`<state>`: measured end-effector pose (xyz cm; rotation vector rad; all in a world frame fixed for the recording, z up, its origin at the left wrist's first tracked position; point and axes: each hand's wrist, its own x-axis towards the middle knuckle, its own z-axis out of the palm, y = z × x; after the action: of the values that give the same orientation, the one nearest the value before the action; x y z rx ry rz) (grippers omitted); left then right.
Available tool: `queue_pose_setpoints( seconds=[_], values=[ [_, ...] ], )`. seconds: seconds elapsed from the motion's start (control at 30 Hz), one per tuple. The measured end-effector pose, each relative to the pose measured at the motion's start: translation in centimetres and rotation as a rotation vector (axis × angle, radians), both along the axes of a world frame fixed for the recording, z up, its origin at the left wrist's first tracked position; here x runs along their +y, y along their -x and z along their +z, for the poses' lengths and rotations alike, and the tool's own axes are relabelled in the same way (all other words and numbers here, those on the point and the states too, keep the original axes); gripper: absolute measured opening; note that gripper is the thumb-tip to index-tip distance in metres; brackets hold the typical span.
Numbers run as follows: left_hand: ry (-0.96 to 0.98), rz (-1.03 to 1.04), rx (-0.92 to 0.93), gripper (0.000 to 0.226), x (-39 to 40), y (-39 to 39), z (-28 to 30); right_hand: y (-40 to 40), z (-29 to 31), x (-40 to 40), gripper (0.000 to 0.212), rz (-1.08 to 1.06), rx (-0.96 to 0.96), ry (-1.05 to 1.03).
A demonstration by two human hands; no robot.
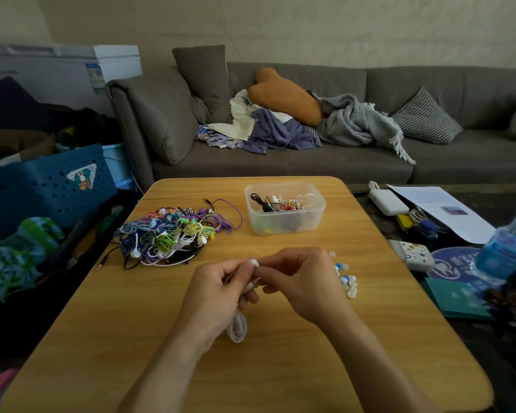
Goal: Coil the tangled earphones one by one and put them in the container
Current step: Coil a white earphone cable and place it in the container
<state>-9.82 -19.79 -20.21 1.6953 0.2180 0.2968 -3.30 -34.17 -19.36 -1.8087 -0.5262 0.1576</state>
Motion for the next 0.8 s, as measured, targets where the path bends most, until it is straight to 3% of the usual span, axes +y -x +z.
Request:
queue_pose_setpoints(
  seconds=[0.1, 0.27, 0.47, 0.67, 0.8],
  values=[
    [-0.038, 0.028, -0.002, 0.016, 0.1, 0.1, 0.1, -0.1, -0.1, -0.1, 0.009, 0.050, -0.093, 0.082],
    [-0.013, 0.046, -0.007, 0.010, -0.2, 0.1, 0.5, -0.2, -0.4, 0.0, 0.014, 0.045, -0.019, 0.041],
    [0.052, 0.098, 0.000, 0.010, -0.6, 0.1, 0.3, -1.4, 0.7, -1.4, 0.017, 0.026, -0.045, 0.170],
    [0.343, -0.025, 0.040, 0.020, -0.7, 0.0, 0.6, -7.3, -1.1, -6.5, 0.018, -0.633, -0.140, 0.401],
    [0.414, -0.059, 0.044, 0.022, -1.2, -0.1, 0.7, -9.2, -2.2, -6.8, 0.022, -0.569, -0.020, 0.509]
  ],
)
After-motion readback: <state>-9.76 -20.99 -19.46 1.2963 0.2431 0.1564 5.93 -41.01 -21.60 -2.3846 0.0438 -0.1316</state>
